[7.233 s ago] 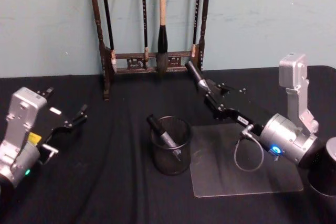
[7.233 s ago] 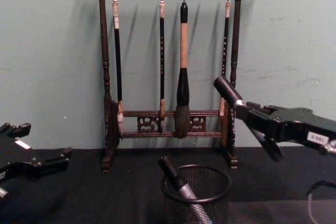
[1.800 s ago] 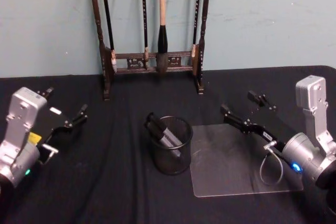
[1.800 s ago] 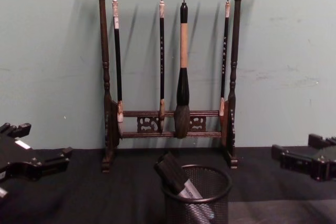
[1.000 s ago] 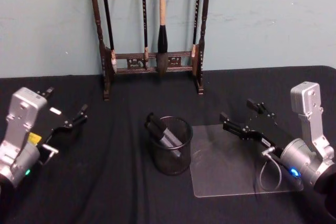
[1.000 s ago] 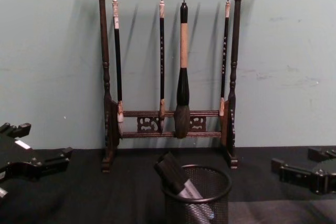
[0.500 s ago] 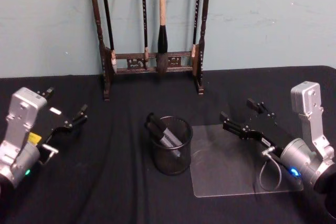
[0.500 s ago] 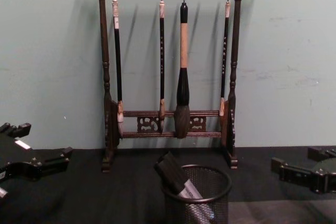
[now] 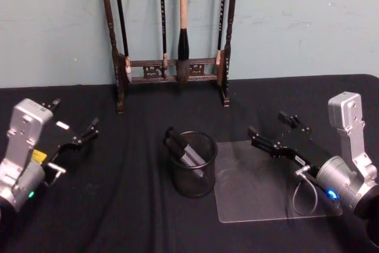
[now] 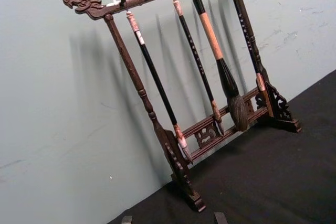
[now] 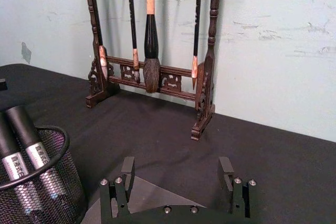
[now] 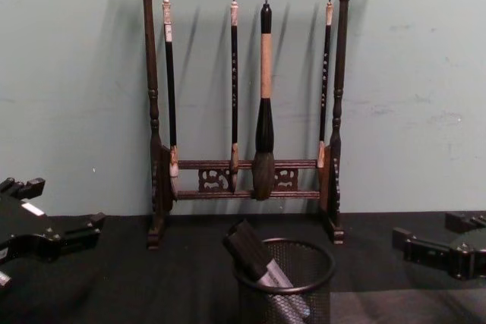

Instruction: Pick up the water-based marker from the table and place it into the pen holder.

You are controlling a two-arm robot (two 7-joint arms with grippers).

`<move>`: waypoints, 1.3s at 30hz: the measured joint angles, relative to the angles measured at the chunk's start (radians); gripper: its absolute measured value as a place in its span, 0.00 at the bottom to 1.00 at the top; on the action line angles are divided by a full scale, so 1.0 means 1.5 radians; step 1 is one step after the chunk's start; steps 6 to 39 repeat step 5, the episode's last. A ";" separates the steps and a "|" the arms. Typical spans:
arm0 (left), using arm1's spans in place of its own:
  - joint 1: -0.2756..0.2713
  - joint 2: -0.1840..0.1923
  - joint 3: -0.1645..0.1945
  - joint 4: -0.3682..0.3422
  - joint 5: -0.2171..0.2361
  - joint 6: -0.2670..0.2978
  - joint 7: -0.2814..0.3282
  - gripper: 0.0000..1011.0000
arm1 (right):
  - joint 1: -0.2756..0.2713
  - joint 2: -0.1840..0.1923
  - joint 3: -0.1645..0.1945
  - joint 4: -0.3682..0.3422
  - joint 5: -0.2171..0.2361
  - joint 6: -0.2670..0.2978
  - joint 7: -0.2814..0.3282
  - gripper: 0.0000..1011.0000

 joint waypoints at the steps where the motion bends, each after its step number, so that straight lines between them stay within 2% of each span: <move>1: 0.000 0.000 0.000 0.000 0.000 0.000 0.000 1.00 | 0.000 0.000 0.000 0.000 0.000 0.000 0.000 0.99; 39: 0.000 0.000 0.000 0.000 0.000 0.000 0.000 1.00 | 0.000 0.000 0.000 0.000 0.000 0.000 0.000 0.99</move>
